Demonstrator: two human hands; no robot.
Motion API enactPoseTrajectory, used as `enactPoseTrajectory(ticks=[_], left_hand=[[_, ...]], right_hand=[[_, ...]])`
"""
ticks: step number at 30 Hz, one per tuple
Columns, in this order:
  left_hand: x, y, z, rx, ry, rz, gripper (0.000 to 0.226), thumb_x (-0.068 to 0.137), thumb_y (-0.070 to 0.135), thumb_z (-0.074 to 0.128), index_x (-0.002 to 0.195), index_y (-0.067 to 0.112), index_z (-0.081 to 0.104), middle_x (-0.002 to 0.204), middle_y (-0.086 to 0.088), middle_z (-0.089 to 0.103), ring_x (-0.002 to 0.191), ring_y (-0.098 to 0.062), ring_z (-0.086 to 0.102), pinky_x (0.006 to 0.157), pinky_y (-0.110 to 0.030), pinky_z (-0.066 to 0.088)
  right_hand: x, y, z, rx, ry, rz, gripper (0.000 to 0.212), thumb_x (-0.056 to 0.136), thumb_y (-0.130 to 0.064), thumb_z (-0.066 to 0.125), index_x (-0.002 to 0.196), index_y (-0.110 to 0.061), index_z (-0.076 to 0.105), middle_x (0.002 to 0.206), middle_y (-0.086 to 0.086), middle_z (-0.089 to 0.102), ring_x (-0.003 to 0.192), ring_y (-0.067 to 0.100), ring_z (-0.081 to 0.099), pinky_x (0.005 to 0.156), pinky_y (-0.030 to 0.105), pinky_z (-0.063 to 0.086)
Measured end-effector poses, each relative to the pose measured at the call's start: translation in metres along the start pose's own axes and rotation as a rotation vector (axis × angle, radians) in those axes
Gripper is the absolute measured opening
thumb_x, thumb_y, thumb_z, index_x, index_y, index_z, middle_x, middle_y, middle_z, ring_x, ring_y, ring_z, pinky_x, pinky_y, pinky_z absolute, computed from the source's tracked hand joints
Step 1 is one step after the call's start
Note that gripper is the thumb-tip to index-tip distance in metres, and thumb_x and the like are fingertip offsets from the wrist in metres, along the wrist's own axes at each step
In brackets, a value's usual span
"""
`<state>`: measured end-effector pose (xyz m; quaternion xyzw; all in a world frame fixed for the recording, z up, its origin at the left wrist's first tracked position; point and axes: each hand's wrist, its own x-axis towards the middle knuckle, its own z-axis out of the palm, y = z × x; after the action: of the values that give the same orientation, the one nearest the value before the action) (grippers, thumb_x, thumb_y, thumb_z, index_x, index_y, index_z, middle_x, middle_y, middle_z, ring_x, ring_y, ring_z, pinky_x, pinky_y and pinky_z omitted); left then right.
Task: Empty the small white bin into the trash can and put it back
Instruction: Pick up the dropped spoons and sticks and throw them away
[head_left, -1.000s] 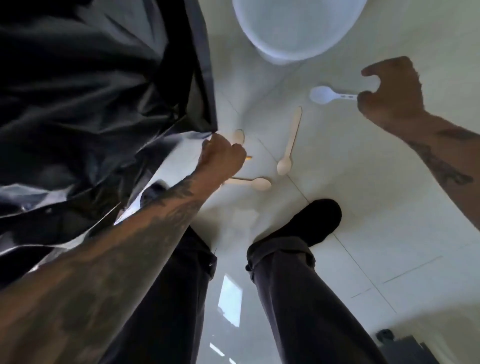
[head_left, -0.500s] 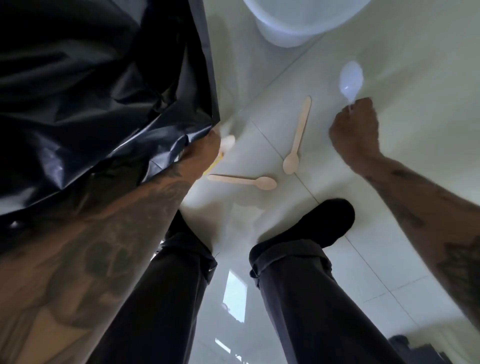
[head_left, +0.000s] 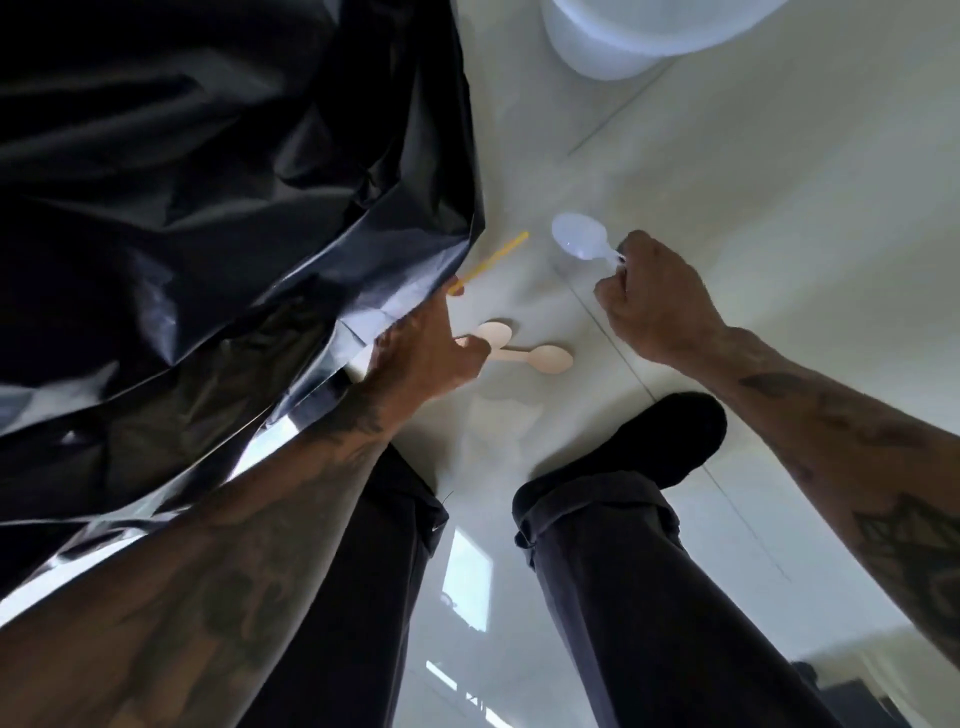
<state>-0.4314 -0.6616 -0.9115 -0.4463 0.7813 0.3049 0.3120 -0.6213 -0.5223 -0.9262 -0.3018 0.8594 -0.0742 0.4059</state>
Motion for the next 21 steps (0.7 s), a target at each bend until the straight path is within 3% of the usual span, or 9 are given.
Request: enactPoseTrajectory(ticks=[3, 6, 11, 13, 15, 17, 19, 21], left_hand=[[-0.001, -0.01, 0.002, 0.229, -0.06, 0.221, 0.056, 0.085, 0.032, 0.077, 0.13, 0.009, 0.053, 0.128, -0.013, 0.057, 0.115, -0.036, 0.063, 0.084, -0.043, 0.049], [0.011, -0.014, 0.001, 0.195, -0.04, 0.211, 0.035, 0.091, 0.025, 0.075, 0.117, 0.007, 0.061, 0.124, -0.011, 0.061, 0.11, -0.033, 0.064, 0.073, -0.039, 0.041], [0.016, -0.016, 0.002, 0.21, -0.104, 0.291, 0.026, 0.098, 0.022, 0.065, 0.115, 0.002, 0.062, 0.128, -0.014, 0.061, 0.113, -0.033, 0.063, 0.077, -0.032, 0.035], [0.017, -0.017, -0.003, 0.251, -0.165, 0.28, 0.025, 0.099, 0.022, 0.06, 0.116, 0.003, 0.061, 0.128, -0.015, 0.06, 0.114, -0.034, 0.062, 0.072, -0.028, 0.03], [0.009, -0.016, -0.008, 0.287, -0.214, 0.272, 0.026, 0.101, 0.025, 0.056, 0.118, 0.005, 0.061, 0.129, -0.014, 0.06, 0.118, -0.034, 0.061, 0.08, -0.033, 0.038], [-0.013, -0.008, -0.015, 0.317, -0.284, 0.276, 0.026, 0.104, 0.026, 0.051, 0.121, 0.007, 0.057, 0.129, -0.014, 0.062, 0.121, -0.034, 0.06, 0.087, -0.04, 0.046], [-0.043, 0.002, -0.025, 0.323, -0.346, 0.275, 0.025, 0.105, 0.024, 0.047, 0.124, 0.009, 0.052, 0.125, -0.015, 0.064, 0.118, -0.035, 0.061, 0.083, -0.04, 0.047], [-0.077, 0.015, -0.044, 0.258, -0.378, 0.262, 0.026, 0.107, 0.025, 0.043, 0.127, 0.01, 0.047, 0.12, -0.019, 0.064, 0.112, -0.04, 0.063, 0.077, -0.039, 0.044]], right_hand=[[-0.022, -0.013, 0.015, -0.069, -0.182, -0.21, 0.029, 0.096, -0.02, 0.052, 0.118, -0.002, 0.051, 0.112, 0.023, 0.066, 0.099, 0.044, 0.064, 0.073, 0.04, 0.04], [-0.034, -0.026, 0.043, -0.203, -0.275, -0.28, 0.038, 0.098, -0.032, 0.054, 0.13, -0.011, 0.047, 0.121, 0.01, 0.067, 0.106, 0.034, 0.066, 0.073, 0.036, 0.038], [-0.036, -0.031, 0.076, -0.318, -0.199, -0.185, 0.03, 0.1, -0.017, 0.049, 0.129, -0.011, 0.051, 0.116, 0.01, 0.07, 0.102, 0.036, 0.068, 0.07, 0.036, 0.036], [-0.032, -0.035, 0.076, -0.319, -0.267, -0.106, 0.035, 0.098, -0.019, 0.052, 0.131, -0.011, 0.054, 0.117, 0.012, 0.07, 0.107, 0.037, 0.067, 0.079, 0.038, 0.045], [-0.035, -0.034, 0.066, -0.294, -0.382, -0.05, 0.043, 0.095, -0.024, 0.057, 0.136, -0.015, 0.055, 0.116, 0.013, 0.067, 0.113, 0.036, 0.065, 0.086, 0.037, 0.047], [-0.046, -0.029, 0.048, -0.271, -0.469, -0.049, 0.042, 0.091, -0.026, 0.059, 0.132, -0.019, 0.057, 0.106, 0.012, 0.063, 0.11, 0.034, 0.064, 0.077, 0.033, 0.041], [-0.066, -0.028, 0.02, -0.294, -0.536, -0.09, 0.041, 0.09, -0.029, 0.058, 0.13, -0.02, 0.056, 0.114, 0.011, 0.062, 0.113, 0.033, 0.062, 0.076, 0.032, 0.038], [-0.092, -0.03, -0.014, -0.327, -0.617, -0.101, 0.045, 0.094, -0.031, 0.053, 0.137, -0.02, 0.051, 0.125, 0.013, 0.057, 0.117, 0.034, 0.059, 0.085, 0.036, 0.042]])
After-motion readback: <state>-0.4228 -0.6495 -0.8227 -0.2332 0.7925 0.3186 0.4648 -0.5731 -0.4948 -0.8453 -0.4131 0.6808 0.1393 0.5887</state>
